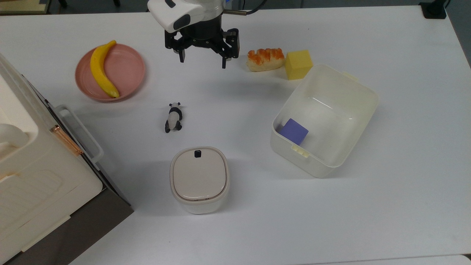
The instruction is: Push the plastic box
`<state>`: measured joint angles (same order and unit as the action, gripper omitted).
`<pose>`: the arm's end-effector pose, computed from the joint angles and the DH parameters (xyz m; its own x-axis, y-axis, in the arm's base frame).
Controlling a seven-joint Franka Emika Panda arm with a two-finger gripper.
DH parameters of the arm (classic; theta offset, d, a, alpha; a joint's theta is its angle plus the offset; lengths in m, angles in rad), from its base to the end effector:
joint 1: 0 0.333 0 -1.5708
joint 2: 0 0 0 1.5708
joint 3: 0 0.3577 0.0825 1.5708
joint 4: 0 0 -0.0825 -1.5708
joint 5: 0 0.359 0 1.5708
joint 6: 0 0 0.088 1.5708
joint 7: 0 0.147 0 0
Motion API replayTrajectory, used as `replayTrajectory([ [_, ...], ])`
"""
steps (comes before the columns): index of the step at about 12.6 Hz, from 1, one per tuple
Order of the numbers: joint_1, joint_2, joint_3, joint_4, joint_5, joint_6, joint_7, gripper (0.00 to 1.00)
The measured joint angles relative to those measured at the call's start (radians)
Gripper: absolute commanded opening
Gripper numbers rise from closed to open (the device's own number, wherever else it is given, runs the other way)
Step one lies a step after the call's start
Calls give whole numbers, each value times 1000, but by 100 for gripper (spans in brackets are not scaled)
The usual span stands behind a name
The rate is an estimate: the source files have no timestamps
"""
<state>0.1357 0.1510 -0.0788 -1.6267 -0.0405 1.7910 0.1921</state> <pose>0.5927 0.0317 0.5358 0.9919 -0.1247 0.0231 -0.1257 -0.9909 0.0479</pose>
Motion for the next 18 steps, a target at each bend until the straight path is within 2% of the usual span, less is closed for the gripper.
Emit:
replayTrajectory([
  [16, 0, 0, 2, 0, 12, -7, 0, 100],
  [18, 5, 0, 8, -1, 12, -50, -70, 100],
])
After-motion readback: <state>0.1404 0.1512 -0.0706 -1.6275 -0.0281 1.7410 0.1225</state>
